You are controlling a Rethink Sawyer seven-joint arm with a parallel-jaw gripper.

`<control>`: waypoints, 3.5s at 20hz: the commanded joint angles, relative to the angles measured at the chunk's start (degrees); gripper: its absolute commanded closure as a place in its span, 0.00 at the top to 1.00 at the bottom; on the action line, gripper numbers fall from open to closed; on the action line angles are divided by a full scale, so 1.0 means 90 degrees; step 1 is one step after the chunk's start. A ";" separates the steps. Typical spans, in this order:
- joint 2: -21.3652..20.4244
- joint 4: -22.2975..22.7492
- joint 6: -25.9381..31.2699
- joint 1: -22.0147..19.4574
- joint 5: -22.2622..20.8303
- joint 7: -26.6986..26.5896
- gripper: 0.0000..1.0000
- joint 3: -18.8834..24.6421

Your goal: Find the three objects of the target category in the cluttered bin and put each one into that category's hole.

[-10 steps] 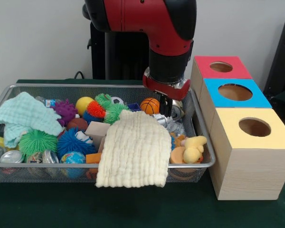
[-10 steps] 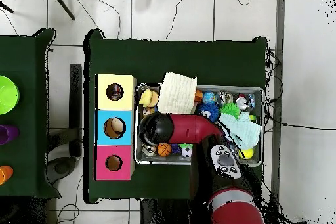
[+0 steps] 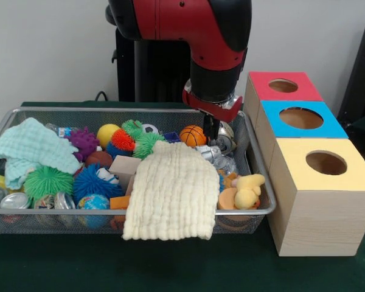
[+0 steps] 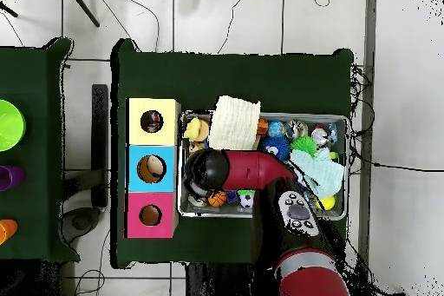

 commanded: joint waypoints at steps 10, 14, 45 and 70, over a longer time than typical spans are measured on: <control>0.0393 -0.0112 0.0074 -0.0157 -0.0429 -0.0548 0.00 0.0323; 0.0675 -0.0112 -0.0370 -0.0131 -0.0546 -0.0449 0.00 0.0276; 0.1805 -0.0480 -0.1603 -0.0128 -0.0940 -0.0192 0.00 0.0171; 0.1914 -0.0552 -0.1196 -0.1770 -0.2094 -0.1548 0.00 0.1009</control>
